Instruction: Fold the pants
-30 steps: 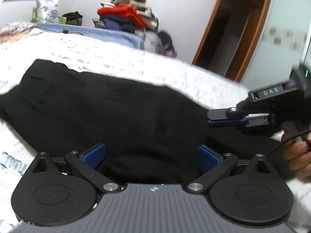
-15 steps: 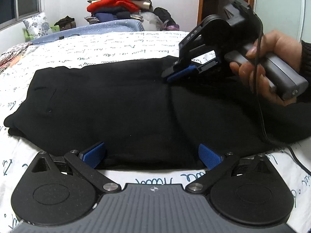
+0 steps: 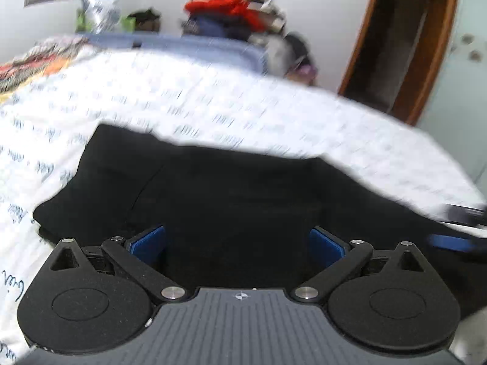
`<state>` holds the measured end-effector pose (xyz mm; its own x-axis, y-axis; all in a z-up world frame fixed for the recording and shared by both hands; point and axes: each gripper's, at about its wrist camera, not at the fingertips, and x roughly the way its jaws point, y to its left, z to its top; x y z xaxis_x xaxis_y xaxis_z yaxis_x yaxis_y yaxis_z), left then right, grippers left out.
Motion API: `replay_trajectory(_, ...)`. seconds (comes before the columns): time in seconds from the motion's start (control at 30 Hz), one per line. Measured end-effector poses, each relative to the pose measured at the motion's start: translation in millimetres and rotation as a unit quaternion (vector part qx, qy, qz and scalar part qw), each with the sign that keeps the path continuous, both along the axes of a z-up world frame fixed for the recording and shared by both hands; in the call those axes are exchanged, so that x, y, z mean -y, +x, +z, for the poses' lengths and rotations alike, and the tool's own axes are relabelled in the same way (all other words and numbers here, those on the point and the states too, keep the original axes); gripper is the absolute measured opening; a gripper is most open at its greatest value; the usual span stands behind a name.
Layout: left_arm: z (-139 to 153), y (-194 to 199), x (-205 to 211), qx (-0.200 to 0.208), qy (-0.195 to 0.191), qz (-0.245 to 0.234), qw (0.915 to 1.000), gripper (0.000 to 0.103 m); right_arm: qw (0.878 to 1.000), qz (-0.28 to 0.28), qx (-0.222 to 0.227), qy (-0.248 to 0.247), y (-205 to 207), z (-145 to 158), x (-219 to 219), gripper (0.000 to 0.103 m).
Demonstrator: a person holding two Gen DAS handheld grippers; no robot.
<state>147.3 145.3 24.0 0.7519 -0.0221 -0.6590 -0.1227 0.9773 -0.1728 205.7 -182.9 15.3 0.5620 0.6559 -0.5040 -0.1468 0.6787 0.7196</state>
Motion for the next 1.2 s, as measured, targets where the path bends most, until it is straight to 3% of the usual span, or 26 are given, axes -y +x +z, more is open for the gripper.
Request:
replay_trajectory(0.07, -15.1, 5.9, -2.2, -0.014, 0.002, 0.001, 0.9999, 0.102, 1.0, -0.019, -0.002, 0.001, -12.3, -4.7, 14.9, 0.074)
replay_trajectory(0.17, -31.7, -2.1, 23.1, 0.013, 0.114, -0.03, 0.9929, 0.102, 0.999, -0.04, -0.036, -0.004, -21.0, -28.3, 33.5, 0.075)
replay_trajectory(0.2, -34.8, -4.6, 27.2, 0.023, 0.127, -0.028, 0.9913, 0.101, 0.999, -0.04, -0.025, 0.01, -23.4, -38.8, 35.0, 0.074)
replay_trajectory(0.27, -34.2, -0.4, 23.9, 0.019, 0.119, -0.024, 0.9924, 0.101, 0.999, -0.041, 0.013, 0.014, -32.3, -46.0, 33.2, 0.073)
replay_trajectory(0.37, -33.9, 1.3, 21.2, 0.021, 0.117, -0.024, 0.9926, 0.101, 0.997, -0.03, 0.039, -0.06, -33.9, -36.1, 9.8, 0.074)
replay_trajectory(0.43, -29.8, -1.9, 18.9, 0.022, 0.116, -0.027, 0.9927, 0.101, 0.996, -0.03, 0.036, -0.08, -35.2, -29.5, 5.8, 0.074)
replay_trajectory(0.6, -8.3, -13.8, 19.1, 0.001, 0.087, -0.01, 0.9961, 0.101, 0.991, -0.123, 0.035, -0.036, -74.5, -13.8, 66.3, 0.074)
replay_trajectory(0.7, 7.6, -25.5, 24.4, 0.014, 0.047, -0.016, 0.9987, 0.102, 0.975, -0.218, 0.046, -0.018, -109.4, -9.4, 126.1, 0.075)
replay_trajectory(0.77, 14.9, -31.7, 33.5, 0.028, 0.033, -0.021, 0.9989, 0.102, 0.954, -0.297, 0.043, 0.016, -135.5, -13.6, 171.4, 0.077)
replay_trajectory(0.87, 19.3, -37.0, 54.1, 0.037, 0.016, -0.035, 0.9986, 0.102, 0.906, -0.411, 0.018, 0.102, -169.5, -34.8, 228.3, 0.079)
replay_trajectory(0.97, 14.4, -34.0, 81.1, 0.014, 0.024, -0.067, 0.9974, 0.102, 0.859, -0.467, -0.019, 0.207, -187.0, -65.9, 264.3, 0.078)
replay_trajectory(1.03, 11.6, -34.1, 98.1, 0.003, 0.038, -0.088, 0.9954, 0.102, 0.851, -0.465, -0.02, 0.243, -185.8, -76.5, 271.3, 0.077)
replay_trajectory(1.2, 9.8, -41.7, 130.1, 0.003, 0.077, -0.133, 0.9881, 0.102, 0.863, -0.464, -0.026, 0.198, -169.7, -69.2, 268.8, 0.078)
